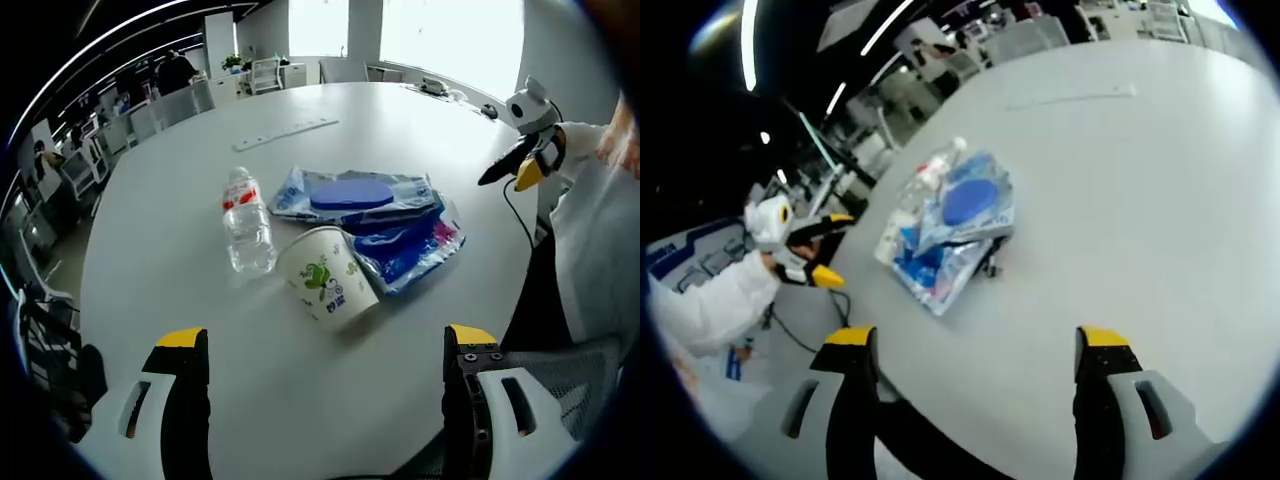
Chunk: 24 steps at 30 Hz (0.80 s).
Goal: Arrange the tabletop items into an orderly group along one side of the table until the central work area is clear of visible clutter.
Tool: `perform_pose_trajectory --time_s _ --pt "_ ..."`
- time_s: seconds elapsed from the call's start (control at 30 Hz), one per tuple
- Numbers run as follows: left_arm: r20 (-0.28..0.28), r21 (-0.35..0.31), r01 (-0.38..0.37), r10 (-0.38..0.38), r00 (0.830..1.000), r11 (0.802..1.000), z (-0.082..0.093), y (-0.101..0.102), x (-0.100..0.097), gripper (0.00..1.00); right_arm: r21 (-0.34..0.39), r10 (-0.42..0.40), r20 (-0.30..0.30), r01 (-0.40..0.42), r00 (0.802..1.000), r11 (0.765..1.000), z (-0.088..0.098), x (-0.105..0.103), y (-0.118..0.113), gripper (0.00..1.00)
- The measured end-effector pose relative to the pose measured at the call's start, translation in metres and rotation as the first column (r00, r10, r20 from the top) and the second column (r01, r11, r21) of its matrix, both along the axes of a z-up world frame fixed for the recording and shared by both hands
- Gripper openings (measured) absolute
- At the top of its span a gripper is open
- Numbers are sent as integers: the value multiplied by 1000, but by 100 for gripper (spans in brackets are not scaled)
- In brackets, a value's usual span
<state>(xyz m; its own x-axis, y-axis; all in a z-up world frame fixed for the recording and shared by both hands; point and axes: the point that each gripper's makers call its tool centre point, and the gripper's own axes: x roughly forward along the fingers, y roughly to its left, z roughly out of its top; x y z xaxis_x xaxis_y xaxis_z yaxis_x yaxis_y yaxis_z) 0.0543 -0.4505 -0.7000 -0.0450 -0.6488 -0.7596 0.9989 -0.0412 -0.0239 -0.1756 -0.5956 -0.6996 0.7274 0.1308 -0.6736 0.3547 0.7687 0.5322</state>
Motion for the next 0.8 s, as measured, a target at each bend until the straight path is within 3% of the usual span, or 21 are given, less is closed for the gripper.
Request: perform_pose_trajectory --time_s 0.47,0.8 --pt "-5 16 -31 31 999 999 -4 2 1 98 82 -46 5 46 999 996 -6 -2 -2 75" --pt "1 -4 -37 37 999 999 7 -10 -4 98 102 -63 12 61 998 993 -4 1 -10 73"
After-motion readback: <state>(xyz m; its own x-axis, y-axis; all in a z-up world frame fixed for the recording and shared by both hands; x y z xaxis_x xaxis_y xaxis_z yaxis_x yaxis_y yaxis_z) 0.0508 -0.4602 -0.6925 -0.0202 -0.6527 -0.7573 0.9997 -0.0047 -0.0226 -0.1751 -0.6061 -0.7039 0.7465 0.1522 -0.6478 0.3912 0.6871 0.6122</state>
